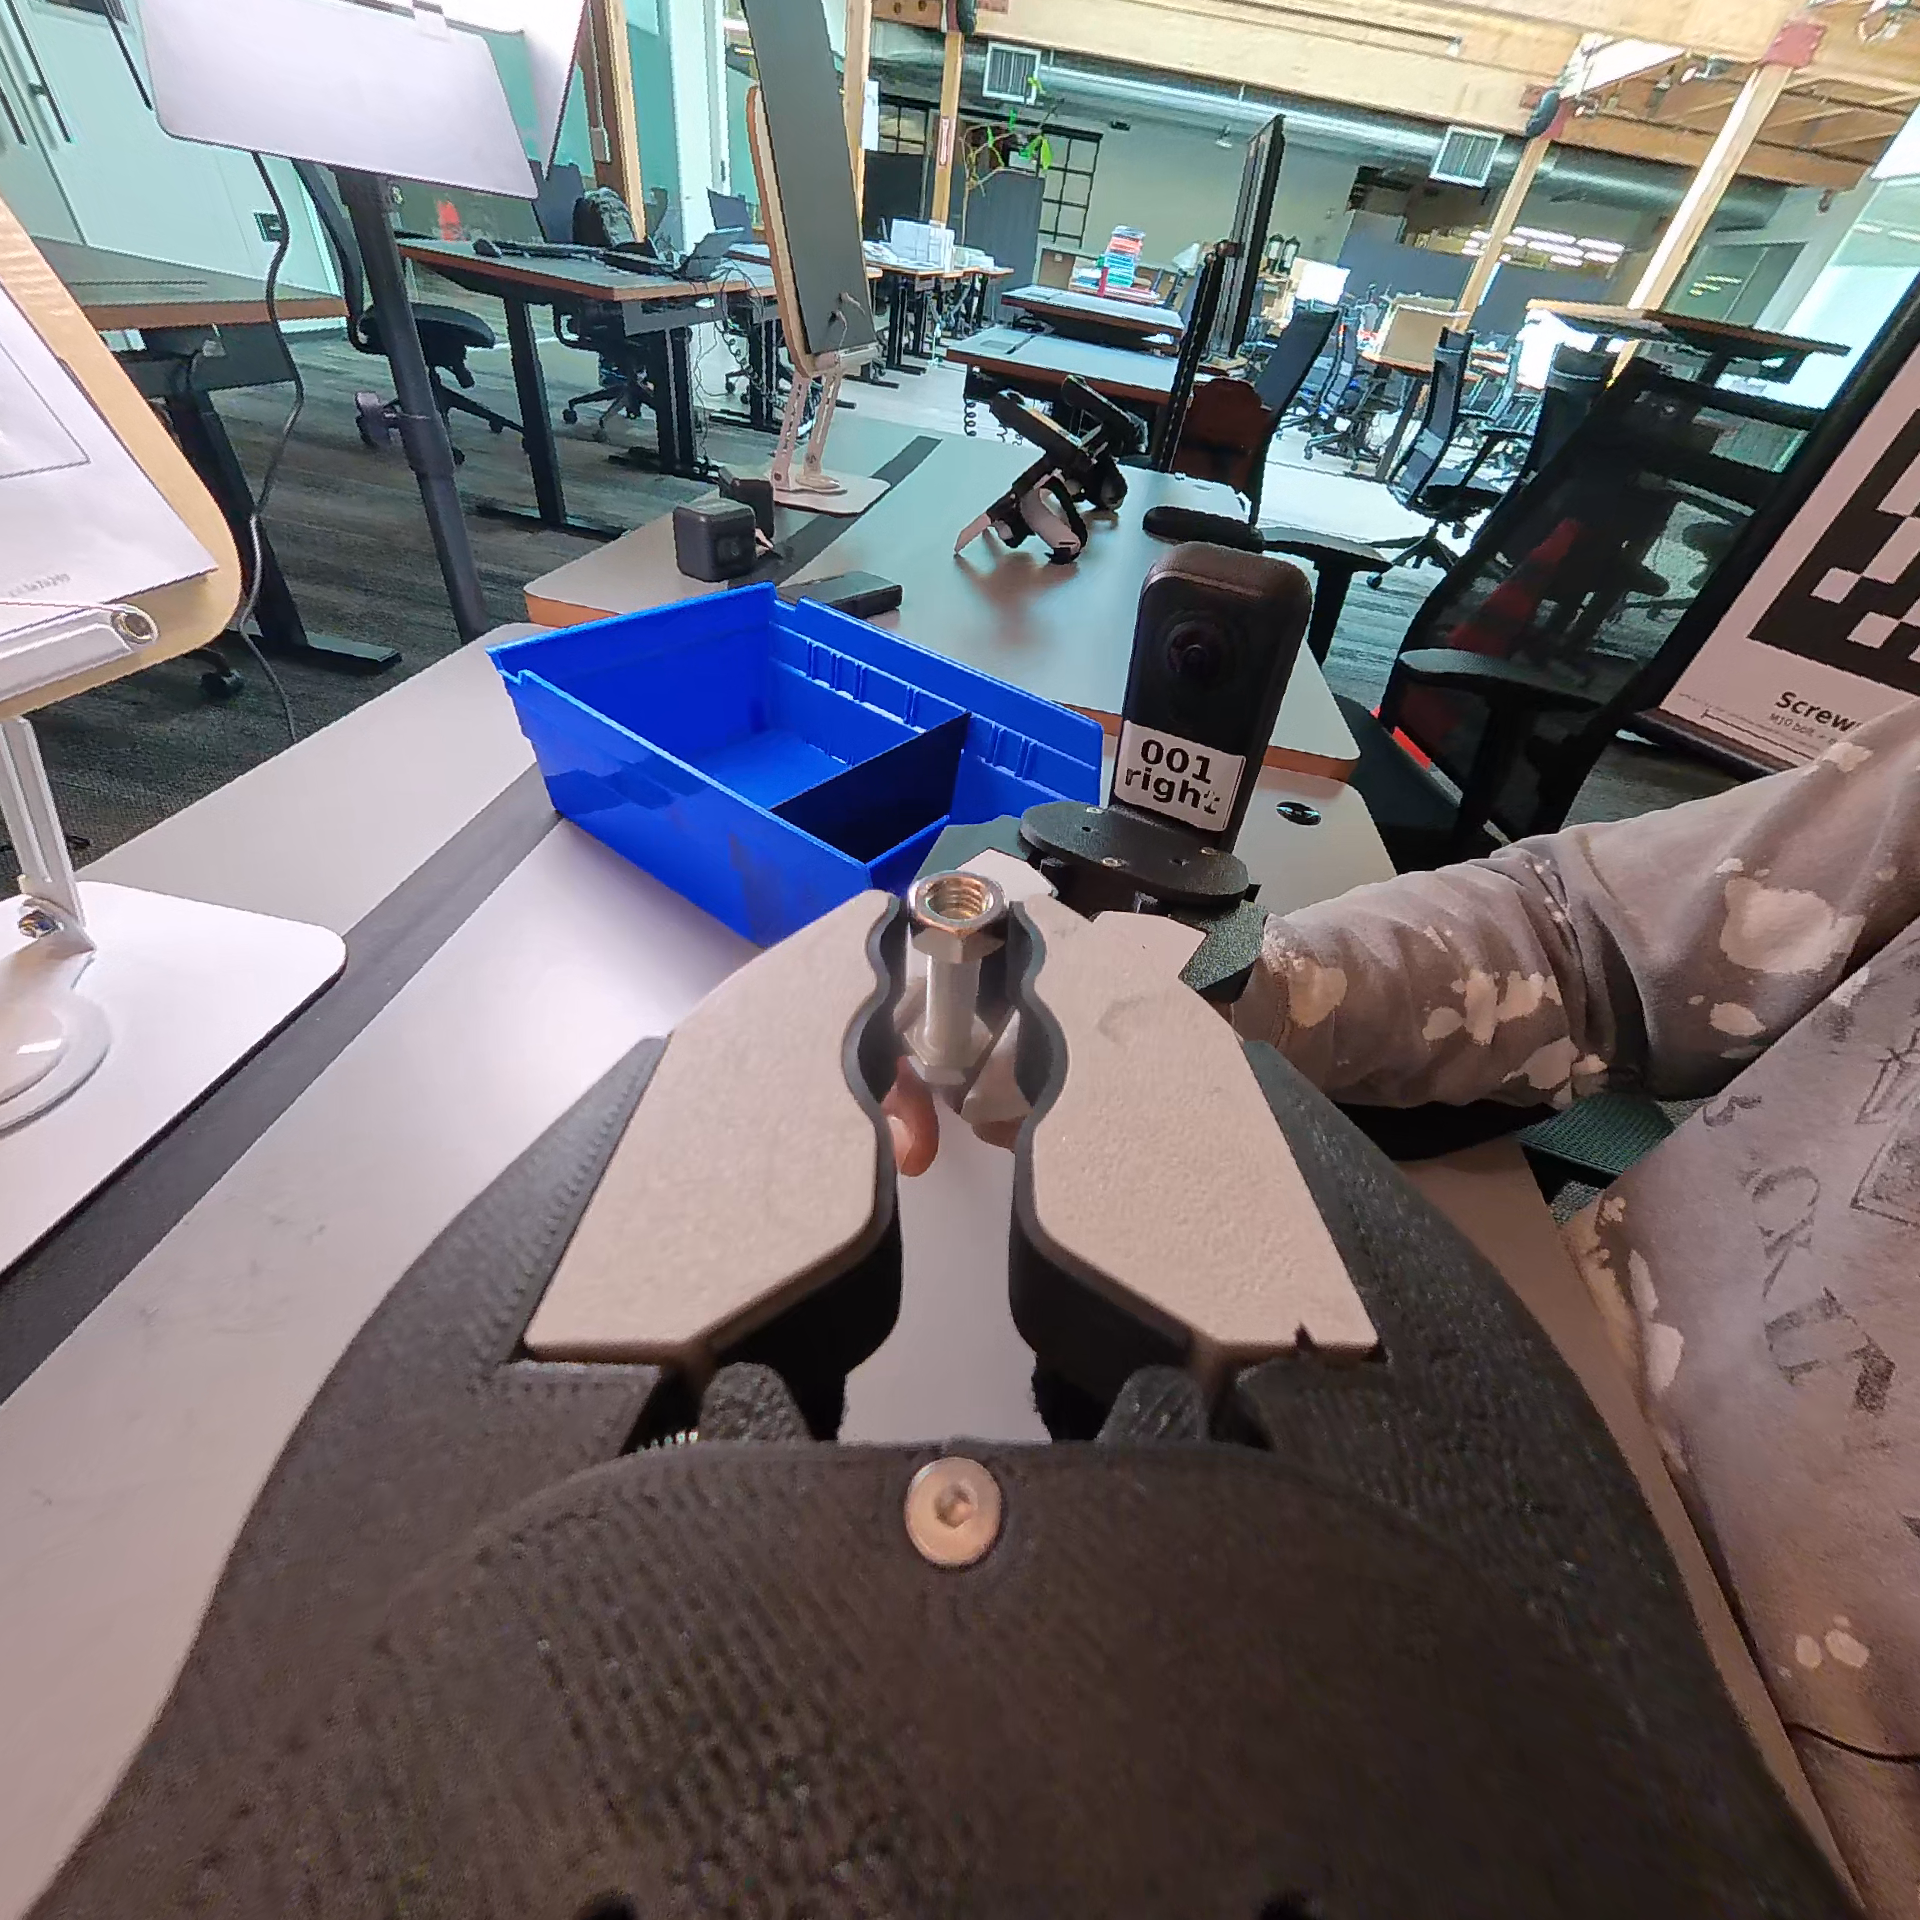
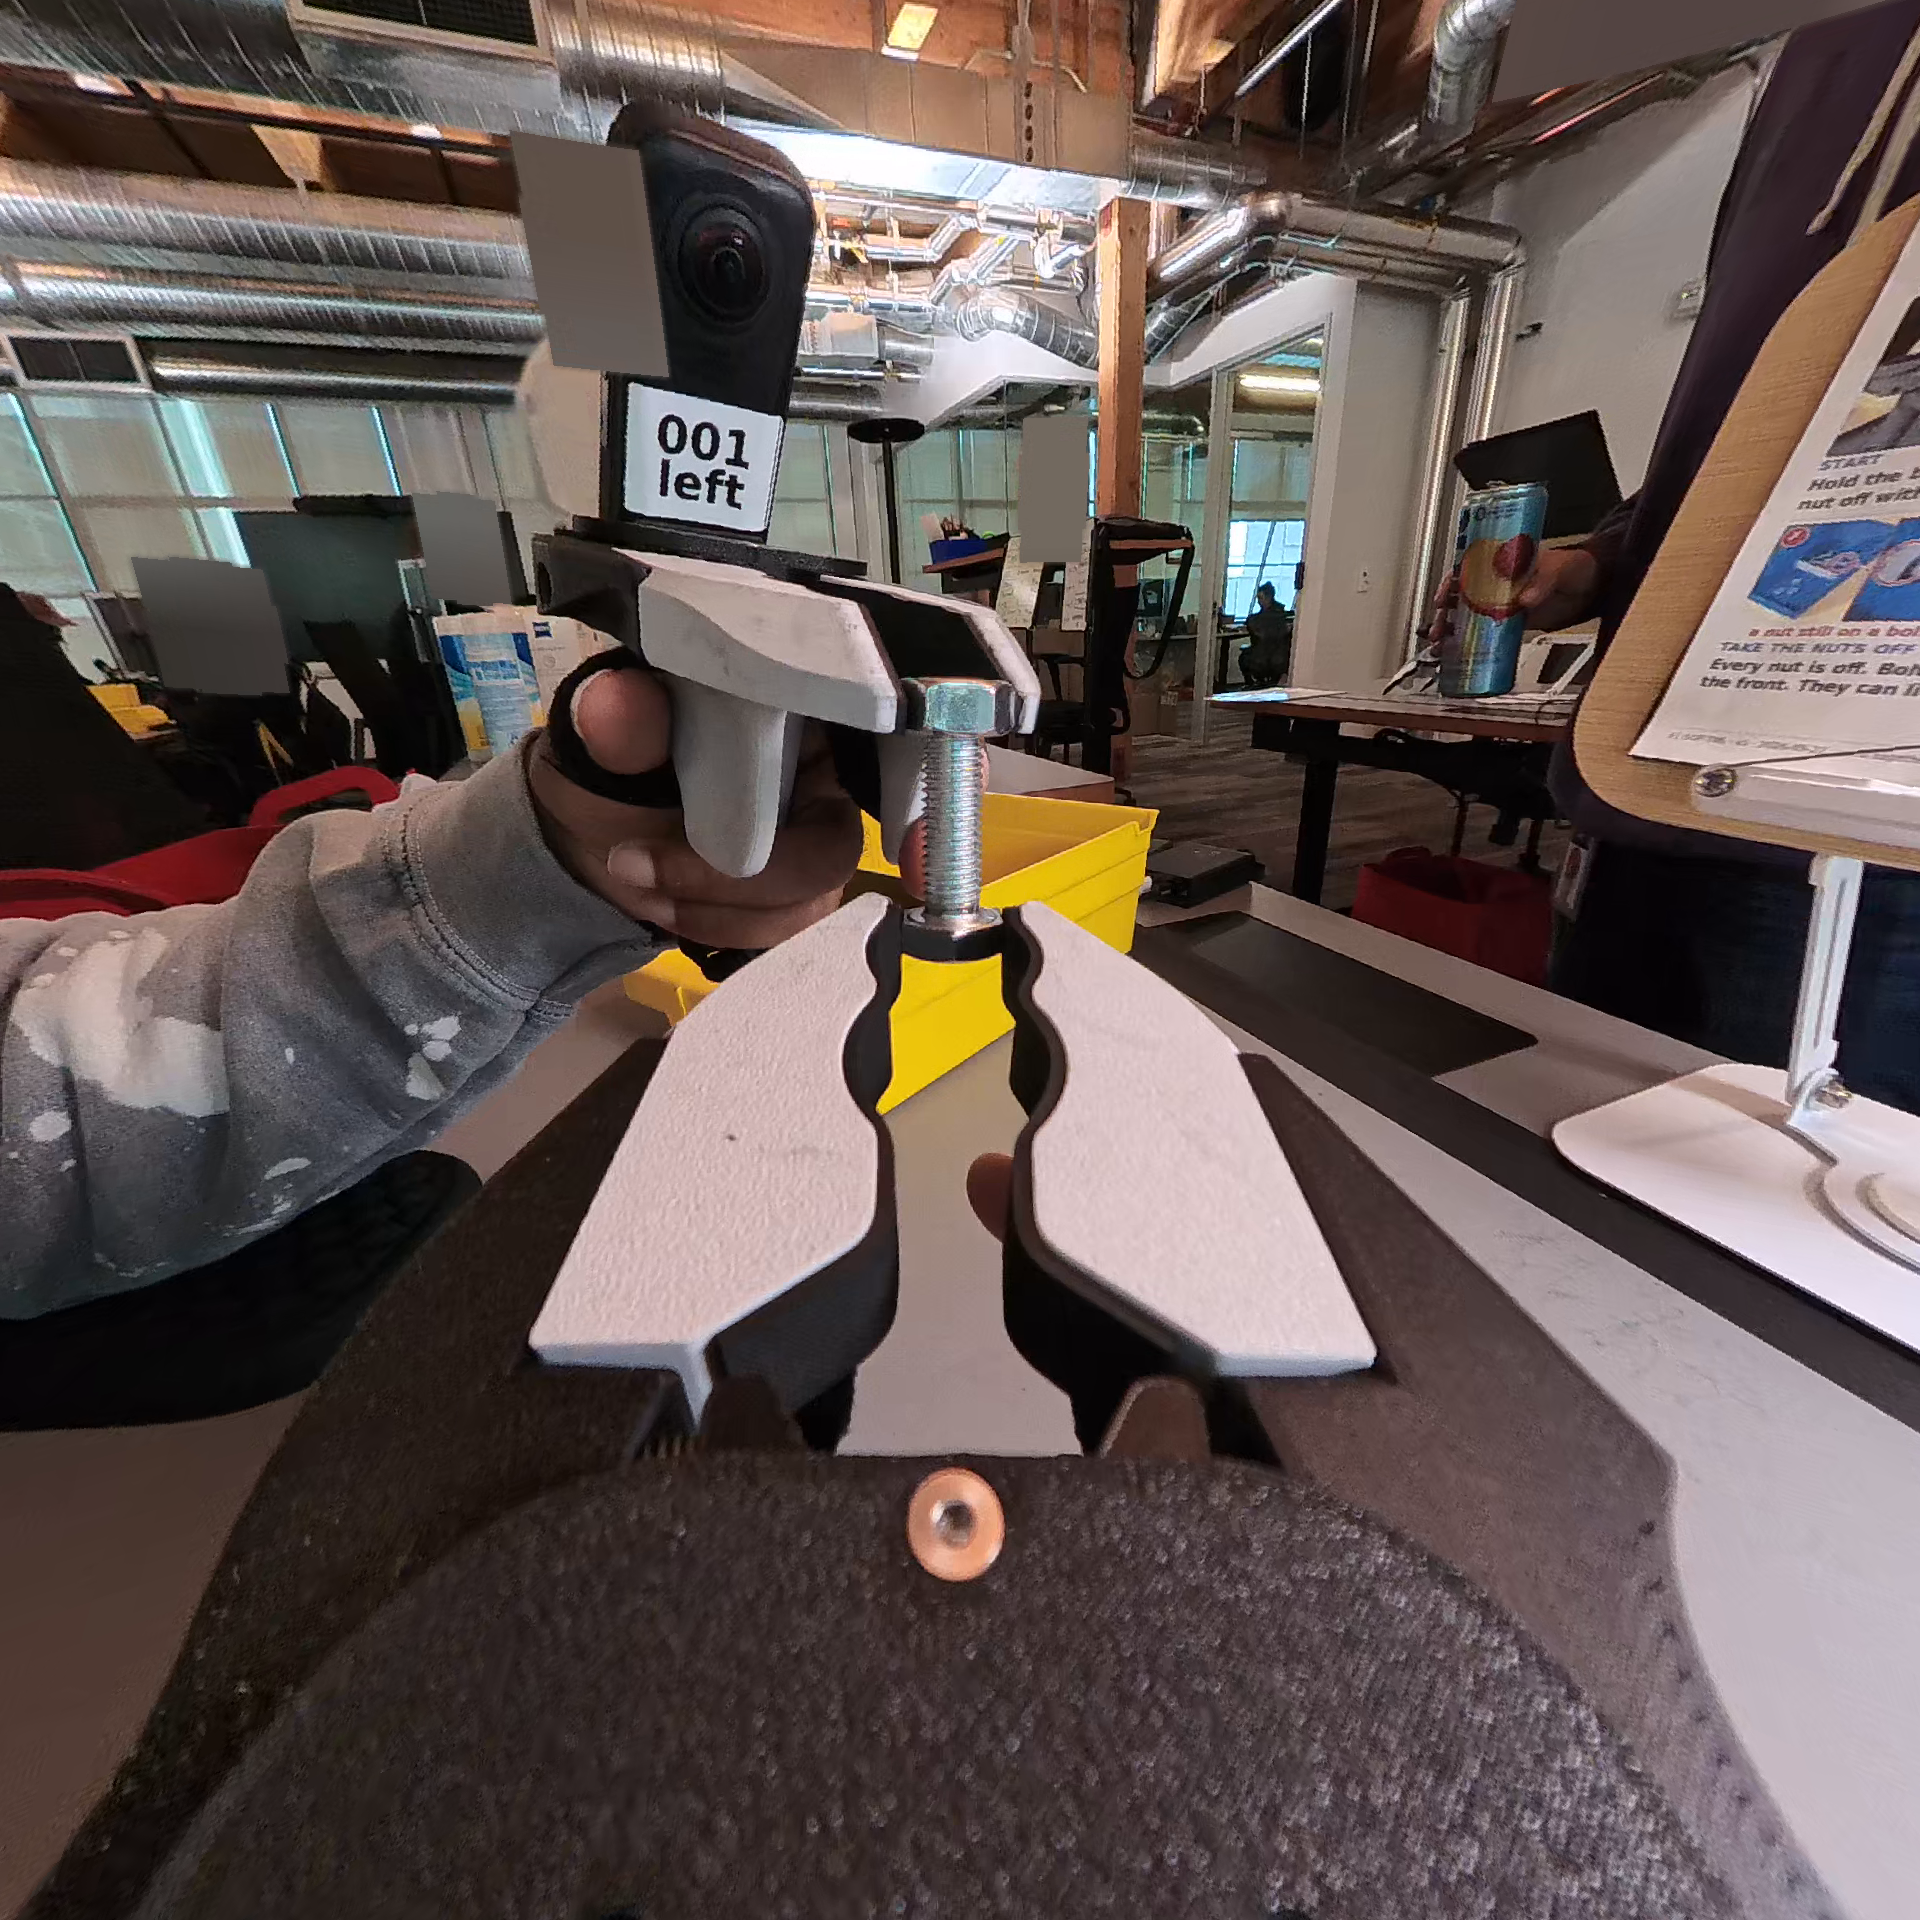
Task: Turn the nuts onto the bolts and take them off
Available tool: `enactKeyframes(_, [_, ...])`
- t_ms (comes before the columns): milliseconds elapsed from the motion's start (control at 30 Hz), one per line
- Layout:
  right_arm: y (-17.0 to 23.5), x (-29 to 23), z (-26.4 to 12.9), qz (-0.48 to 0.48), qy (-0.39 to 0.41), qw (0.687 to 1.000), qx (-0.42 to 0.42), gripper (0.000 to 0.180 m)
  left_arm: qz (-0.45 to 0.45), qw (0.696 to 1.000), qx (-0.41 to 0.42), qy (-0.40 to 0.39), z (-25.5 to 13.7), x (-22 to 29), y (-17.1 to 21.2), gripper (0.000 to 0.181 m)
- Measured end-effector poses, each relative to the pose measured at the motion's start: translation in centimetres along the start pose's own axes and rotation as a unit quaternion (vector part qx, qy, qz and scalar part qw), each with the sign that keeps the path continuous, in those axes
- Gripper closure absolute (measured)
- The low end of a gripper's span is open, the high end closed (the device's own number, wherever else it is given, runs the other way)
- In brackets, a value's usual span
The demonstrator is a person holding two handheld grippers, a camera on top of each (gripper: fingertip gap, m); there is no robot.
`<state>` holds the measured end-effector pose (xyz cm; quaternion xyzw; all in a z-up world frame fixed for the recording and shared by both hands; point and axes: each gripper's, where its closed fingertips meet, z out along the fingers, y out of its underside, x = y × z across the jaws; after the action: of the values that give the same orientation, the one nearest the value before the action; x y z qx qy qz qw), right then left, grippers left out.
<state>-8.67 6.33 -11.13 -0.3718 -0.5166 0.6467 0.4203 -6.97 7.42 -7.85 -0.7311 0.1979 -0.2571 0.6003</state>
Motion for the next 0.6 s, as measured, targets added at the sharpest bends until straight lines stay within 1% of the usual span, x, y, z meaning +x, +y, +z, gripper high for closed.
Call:
enactKeyframes(333, [-0.24, 0.12, -0.14, 0.001, 0.002, 1.0, 0.007, 0.162, 0.004, 1.0, 0.01, -0.003, -0.1, 0.12, -0.38, 0.161])
enactKeyframes(600, [-0.99, 0.04, -0.39, 0.001, -0.002, 1.0, 0.025, 0.162, -0.002, 0.999, 0.038, -0.009, -0.69, -0.17, -0.95, 0.162])
